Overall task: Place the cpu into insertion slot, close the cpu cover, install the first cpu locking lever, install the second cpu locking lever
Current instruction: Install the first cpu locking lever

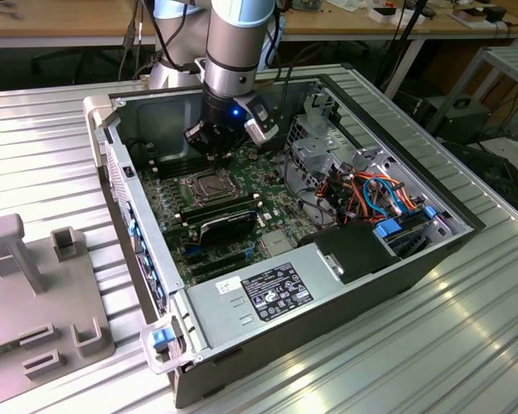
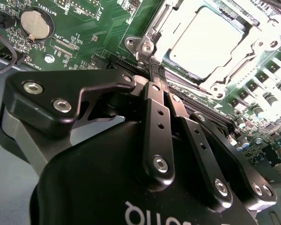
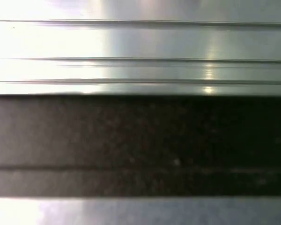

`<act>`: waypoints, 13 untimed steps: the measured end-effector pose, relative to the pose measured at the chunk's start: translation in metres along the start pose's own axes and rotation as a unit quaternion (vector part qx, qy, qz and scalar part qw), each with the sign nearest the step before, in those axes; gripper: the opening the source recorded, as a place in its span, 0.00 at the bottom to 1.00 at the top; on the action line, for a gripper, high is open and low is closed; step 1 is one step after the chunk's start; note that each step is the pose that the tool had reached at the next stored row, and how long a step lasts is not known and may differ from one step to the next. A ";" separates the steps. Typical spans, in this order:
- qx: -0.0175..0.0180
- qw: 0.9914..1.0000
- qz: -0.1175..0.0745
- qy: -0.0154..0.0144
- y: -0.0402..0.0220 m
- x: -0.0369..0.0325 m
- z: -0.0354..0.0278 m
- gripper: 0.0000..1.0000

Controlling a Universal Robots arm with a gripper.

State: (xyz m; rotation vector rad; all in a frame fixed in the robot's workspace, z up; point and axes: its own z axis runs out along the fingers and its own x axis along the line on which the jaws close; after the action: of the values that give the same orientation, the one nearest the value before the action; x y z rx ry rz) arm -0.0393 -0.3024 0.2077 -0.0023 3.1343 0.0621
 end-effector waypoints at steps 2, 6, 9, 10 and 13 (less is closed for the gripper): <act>0.000 1.000 0.000 0.000 -0.0001 0.0000 -0.0002 0.11; 0.000 1.000 0.000 0.000 -0.0020 0.0000 -0.0002 0.11; 0.000 1.000 0.000 0.000 -0.0025 0.0000 -0.0002 0.11; 0.000 1.000 0.000 0.000 -0.0026 -0.0001 -0.0001 0.11; 0.000 1.000 0.000 0.000 -0.0028 -0.0002 0.0007 0.11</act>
State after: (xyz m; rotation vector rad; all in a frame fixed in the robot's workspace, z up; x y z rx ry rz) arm -0.0391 -0.3051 0.2070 -0.0020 3.1346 0.0615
